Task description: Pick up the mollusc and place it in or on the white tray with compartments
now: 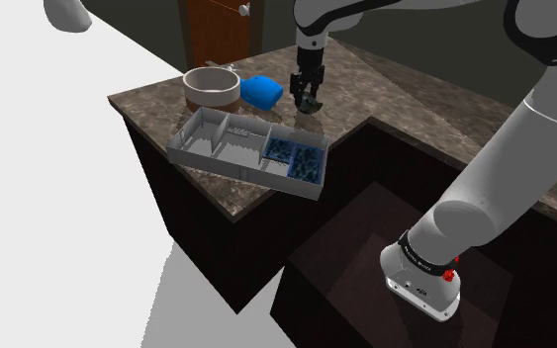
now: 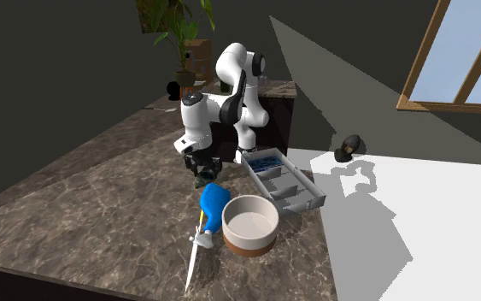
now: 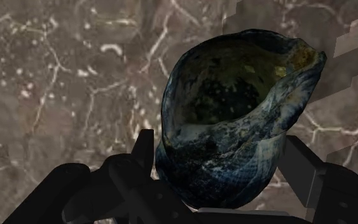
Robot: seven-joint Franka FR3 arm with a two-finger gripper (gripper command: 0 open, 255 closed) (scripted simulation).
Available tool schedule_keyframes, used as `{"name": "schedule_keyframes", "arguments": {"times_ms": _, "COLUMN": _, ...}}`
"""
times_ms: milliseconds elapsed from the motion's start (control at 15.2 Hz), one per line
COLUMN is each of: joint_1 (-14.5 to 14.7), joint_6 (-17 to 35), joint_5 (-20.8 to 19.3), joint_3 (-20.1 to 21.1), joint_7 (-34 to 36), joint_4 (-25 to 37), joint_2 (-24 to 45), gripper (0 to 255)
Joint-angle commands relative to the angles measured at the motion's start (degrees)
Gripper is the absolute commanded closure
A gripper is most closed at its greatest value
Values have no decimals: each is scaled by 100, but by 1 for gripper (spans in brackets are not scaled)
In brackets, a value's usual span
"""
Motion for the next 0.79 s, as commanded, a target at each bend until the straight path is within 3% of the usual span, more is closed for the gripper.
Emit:
{"name": "schedule_keyframes", "arguments": {"times_ms": 0, "joint_1": 1, "joint_6": 1, "joint_5": 1, "joint_3": 1, "joint_7": 0, "joint_4": -3, "joint_2": 3, "gripper": 255}}
{"name": "schedule_keyframes", "arguments": {"times_ms": 330, "joint_1": 0, "joint_6": -2, "joint_5": 1, "joint_3": 0, "joint_7": -1, "joint_4": 2, "joint_2": 3, "gripper": 255}}
{"name": "schedule_keyframes", "arguments": {"times_ms": 726, "joint_1": 2, "joint_6": -446, "joint_5": 2, "joint_3": 1, "joint_7": -8, "joint_4": 334, "joint_2": -108, "gripper": 255}}
